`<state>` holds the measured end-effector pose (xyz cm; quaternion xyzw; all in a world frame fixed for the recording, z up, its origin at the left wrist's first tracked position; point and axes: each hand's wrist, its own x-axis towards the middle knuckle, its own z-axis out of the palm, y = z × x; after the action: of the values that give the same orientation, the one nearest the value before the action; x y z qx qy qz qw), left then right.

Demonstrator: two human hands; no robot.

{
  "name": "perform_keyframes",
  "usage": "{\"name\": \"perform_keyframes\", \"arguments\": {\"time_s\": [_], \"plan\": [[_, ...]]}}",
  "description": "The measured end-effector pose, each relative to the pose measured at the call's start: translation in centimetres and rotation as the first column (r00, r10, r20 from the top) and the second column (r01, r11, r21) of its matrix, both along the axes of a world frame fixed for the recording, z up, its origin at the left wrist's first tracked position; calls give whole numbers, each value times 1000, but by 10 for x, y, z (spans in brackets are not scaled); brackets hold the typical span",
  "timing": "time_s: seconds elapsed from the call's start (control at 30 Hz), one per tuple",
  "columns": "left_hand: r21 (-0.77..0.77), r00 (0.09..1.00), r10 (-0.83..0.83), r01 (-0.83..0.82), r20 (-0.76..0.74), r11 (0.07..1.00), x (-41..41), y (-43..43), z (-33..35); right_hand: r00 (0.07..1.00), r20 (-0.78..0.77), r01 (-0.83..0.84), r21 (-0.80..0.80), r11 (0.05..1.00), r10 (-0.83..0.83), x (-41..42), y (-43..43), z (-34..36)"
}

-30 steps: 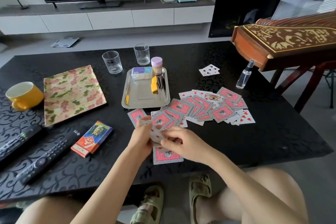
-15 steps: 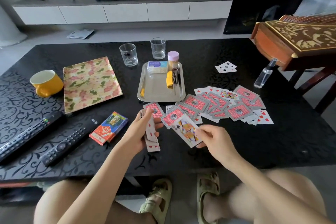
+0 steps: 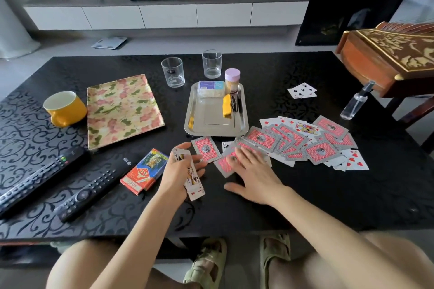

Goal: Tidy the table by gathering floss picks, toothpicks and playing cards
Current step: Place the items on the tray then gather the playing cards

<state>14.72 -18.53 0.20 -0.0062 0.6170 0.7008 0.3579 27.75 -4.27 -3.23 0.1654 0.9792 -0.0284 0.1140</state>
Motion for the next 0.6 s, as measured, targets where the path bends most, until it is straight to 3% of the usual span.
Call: {"name": "perform_keyframes", "arguments": {"time_s": [0.07,0.2,0.3,0.4,0.53,0.6], "plan": [[-12,1000,1,-1,-12,1000,-6,-1,-2,996,-2,-84,34,996,84,20,-11,-9],[1,999,-39,39,-21,999,-1,-3,-4,947,-181,-234,176,956,265,74,-23,-19],[-1,997,-74,74,-22,997,10,-5,-7,879,-321,-312,170,935,352,109,-24,-27],[-2,993,-115,115,-31,993,21,-7,-11,807,-492,-301,134,944,327,132,-26,-31],[-14,986,-163,163,-31,987,36,-9,-12,757,-555,-324,140,936,345,144,-23,-19],[-28,981,-190,189,-31,982,41,-8,-14,762,-627,-229,-28,973,161,140,-20,-11]]}}
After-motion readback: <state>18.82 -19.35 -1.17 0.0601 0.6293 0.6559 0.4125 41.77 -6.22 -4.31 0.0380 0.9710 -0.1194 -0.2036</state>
